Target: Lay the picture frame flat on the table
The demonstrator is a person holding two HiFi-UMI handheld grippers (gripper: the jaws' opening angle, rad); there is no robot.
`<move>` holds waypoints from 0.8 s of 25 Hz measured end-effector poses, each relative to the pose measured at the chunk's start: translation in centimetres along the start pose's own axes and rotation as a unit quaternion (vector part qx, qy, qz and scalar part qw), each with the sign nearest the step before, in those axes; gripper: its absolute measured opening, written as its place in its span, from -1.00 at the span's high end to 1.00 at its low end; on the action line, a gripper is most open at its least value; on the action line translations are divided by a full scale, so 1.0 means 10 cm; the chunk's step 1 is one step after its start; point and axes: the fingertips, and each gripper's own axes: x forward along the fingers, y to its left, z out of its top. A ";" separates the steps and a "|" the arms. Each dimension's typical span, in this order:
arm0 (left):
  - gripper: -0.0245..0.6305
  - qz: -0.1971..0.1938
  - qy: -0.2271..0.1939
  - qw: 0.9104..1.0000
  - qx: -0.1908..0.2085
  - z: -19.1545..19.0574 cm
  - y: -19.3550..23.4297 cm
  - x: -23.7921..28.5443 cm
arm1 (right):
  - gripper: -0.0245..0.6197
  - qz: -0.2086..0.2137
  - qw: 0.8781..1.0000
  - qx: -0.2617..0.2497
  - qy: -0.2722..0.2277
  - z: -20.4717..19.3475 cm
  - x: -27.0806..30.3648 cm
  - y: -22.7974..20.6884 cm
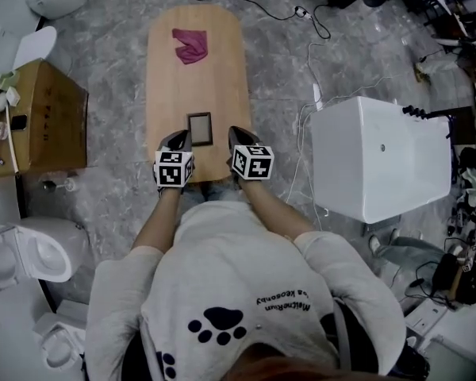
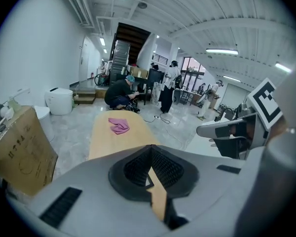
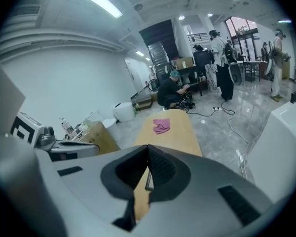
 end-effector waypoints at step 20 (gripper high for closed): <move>0.90 0.028 -0.198 0.979 0.038 1.39 -0.27 -0.98 | 0.89 0.059 0.969 -0.112 -0.214 1.49 -0.92 0.85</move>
